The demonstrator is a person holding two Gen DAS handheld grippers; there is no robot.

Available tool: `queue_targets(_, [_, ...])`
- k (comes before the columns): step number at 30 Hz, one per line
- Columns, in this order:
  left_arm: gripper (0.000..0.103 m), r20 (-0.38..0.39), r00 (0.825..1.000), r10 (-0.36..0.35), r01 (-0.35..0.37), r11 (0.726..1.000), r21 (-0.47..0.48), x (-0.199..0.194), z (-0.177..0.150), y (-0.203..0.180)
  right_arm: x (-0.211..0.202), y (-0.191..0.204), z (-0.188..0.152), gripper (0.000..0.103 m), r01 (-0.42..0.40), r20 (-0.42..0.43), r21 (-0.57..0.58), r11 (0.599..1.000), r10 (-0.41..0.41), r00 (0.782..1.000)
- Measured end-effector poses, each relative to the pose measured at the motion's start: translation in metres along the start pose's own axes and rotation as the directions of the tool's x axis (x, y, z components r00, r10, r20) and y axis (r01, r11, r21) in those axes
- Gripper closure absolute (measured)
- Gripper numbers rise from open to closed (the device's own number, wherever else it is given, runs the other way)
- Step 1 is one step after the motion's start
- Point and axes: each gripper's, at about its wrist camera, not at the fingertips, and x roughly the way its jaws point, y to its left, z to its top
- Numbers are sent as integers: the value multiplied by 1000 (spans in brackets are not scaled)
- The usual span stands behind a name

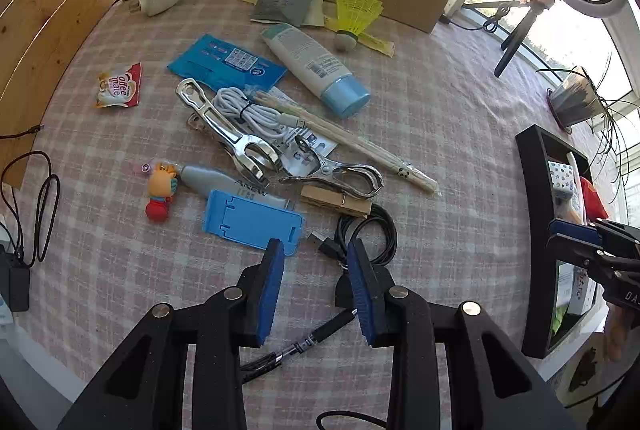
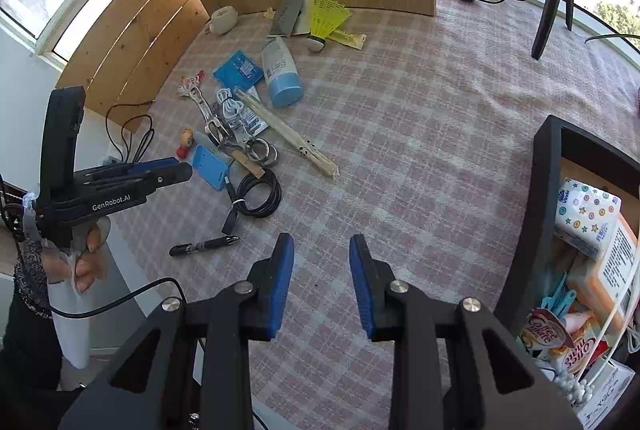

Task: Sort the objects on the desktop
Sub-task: 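Grasp the black pen with the left gripper while the right gripper grasps the chopsticks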

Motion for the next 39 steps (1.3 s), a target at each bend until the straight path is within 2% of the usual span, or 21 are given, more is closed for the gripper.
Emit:
queue_targets(4, [72, -34, 998, 44, -42, 997, 60, 7, -24, 10, 22, 19, 12, 74, 7, -40, -61, 998, -9, 999])
queue_targets(11, [72, -95, 989, 111, -89, 974, 207, 30, -62, -1, 63, 32, 52, 74, 58, -82, -145, 988, -70, 994])
queue_targets(19, [72, -80, 986, 145, -116, 949, 294, 42, -72, -13, 120, 59, 94, 74, 87, -135, -256, 963, -124, 983])
queue_targets(30, [72, -87, 990, 114, -77, 934, 349, 46, -71, -23, 172, 78, 128, 74, 118, -184, -317, 941, -183, 966])
queue_targets(37, [67, -154, 978, 140, -54, 885, 463, 59, -80, -32, 178, 77, 132, 74, 136, -176, -327, 935, -201, 964])
queue_targets(39, [67, -160, 978, 133, -42, 879, 475, 61, -78, -34, 178, 76, 132, 75, 143, -178, -332, 932, -211, 961])
